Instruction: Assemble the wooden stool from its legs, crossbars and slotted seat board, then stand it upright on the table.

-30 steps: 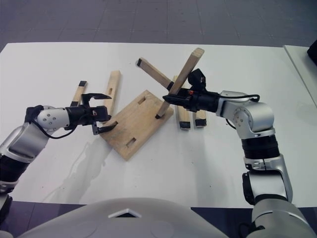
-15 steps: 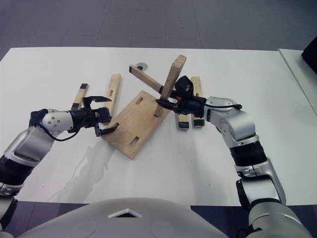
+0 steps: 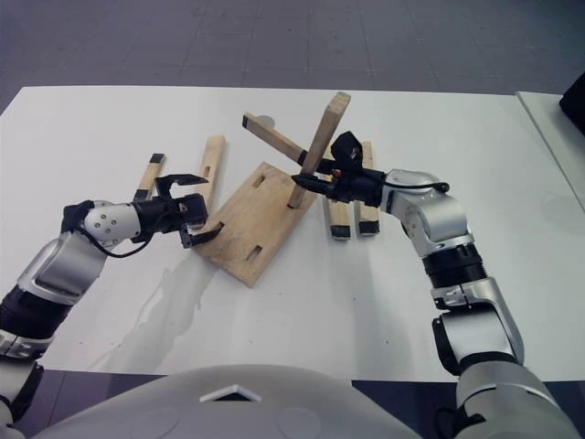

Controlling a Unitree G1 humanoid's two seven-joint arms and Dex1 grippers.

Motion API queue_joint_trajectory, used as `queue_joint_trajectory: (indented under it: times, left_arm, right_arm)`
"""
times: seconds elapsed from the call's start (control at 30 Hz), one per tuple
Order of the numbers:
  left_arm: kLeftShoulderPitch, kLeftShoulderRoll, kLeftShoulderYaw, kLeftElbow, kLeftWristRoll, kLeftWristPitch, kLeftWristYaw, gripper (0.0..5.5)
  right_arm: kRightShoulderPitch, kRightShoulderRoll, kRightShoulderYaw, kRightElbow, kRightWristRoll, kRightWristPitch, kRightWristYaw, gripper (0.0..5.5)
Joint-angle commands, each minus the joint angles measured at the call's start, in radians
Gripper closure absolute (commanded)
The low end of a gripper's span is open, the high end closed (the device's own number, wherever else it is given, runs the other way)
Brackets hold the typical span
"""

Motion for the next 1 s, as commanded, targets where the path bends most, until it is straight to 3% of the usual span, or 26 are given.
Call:
queue_joint_trajectory:
  times: [0.03,0.2,0.37,0.5,0.63,0.8,0.93,1.0]
  left_arm:
    - [0.051,-0.016,-0.045,0.052,0.028,0.014,-0.026,0.1]
    - [0.05,-0.027,-0.039,0.058,0.037,0.013,-0.026,0.1]
    - [0.055,-0.034,-0.037,0.059,0.039,0.017,-0.025,0.1]
    - [0.056,-0.038,-0.031,0.069,0.042,0.015,-0.022,0.1]
    - [0.071,-0.036,-0.023,0.067,0.043,0.017,-0.02,0.1]
    - [0.081,-0.041,-0.021,0.063,0.045,0.022,-0.02,0.1]
    - [0.067,-0.045,-0.026,0.073,0.05,0.019,-0.027,0.1]
    - [0.064,-0.046,-0.028,0.077,0.052,0.019,-0.027,0.1]
  right_arm:
    - [0.019,-0.035,-0.015,0.077,-0.079,0.078,-0.022,3.46]
    - [0.02,-0.024,-0.033,0.032,-0.071,0.1,-0.006,3.45]
    - [0.042,-0.073,-0.071,-0.1,-0.065,0.172,0.002,2.44]
    - [0.085,-0.196,-0.101,-0.203,-0.11,0.243,0.012,1.77]
    - [0.01,-0.262,-0.237,-0.193,-0.128,0.295,-0.072,1.08]
    - [-0.31,-0.102,-0.461,-0.188,0.028,0.276,-0.225,0.22]
    - [-0.504,0.032,-0.574,-0.208,0.167,0.22,-0.321,0.14]
    - [-0.52,0.076,-0.577,-0.246,0.233,0.248,-0.333,0.14]
